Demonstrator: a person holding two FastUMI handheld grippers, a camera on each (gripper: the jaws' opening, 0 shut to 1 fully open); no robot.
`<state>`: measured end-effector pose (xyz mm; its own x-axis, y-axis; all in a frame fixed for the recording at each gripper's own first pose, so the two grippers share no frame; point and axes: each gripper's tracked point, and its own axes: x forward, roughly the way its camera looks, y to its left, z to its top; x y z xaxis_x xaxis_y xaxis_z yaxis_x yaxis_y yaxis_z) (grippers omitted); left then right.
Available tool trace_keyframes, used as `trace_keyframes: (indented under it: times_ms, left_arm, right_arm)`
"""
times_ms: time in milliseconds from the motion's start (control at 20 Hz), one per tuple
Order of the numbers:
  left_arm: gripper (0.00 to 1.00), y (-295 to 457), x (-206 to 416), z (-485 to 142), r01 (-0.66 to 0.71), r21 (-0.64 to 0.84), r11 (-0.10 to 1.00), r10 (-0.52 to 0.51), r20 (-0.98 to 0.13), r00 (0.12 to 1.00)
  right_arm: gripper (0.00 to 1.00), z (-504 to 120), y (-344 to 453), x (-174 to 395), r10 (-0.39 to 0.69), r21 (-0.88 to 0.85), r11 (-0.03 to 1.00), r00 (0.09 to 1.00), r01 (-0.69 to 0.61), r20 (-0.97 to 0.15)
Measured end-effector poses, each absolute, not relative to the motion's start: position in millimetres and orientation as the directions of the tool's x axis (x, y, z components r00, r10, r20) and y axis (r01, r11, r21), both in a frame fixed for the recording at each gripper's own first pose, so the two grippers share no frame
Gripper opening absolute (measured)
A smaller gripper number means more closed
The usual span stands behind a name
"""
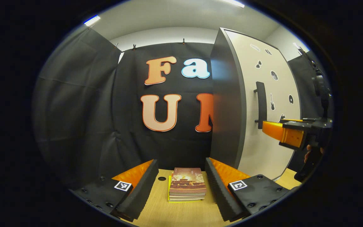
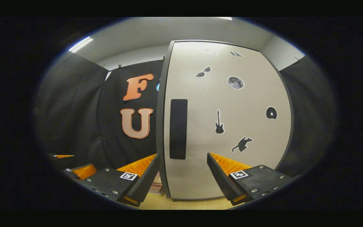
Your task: Open the cabinet door with the right hand, grasp the bottle in the cabinet with the left hand and place it on the coaster, then close the cabinet door with the right hand.
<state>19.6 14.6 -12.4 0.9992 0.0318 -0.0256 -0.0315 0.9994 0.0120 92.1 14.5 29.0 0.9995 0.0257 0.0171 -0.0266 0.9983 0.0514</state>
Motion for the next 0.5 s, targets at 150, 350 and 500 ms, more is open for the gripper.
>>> trace_keyframes:
  times_ms: [150, 350, 500]
  left_arm:
    - [0.99, 20, 22, -14, -0.028, 0.009, 1.0, 0.029, -0.027, 0.999]
    - [0.97, 29, 28, -22, -0.016, -0.01, 1.0, 0.016, -0.042, 0.999]
    - [0.97, 34, 33, -27, -0.001, -0.014, 1.0, 0.0, -0.048, 0.999]
  right_arm:
    - [0.79, 36, 17, 113, 0.008, 0.059, 0.998, 1.0, -0.009, 0.019]
    - [0.64, 38, 19, 133, -0.012, 0.072, 0.997, 1.0, 0.011, 0.009]
    - [0.51, 37, 23, 138, -0.032, 0.083, 0.996, 0.999, 0.032, -0.005]
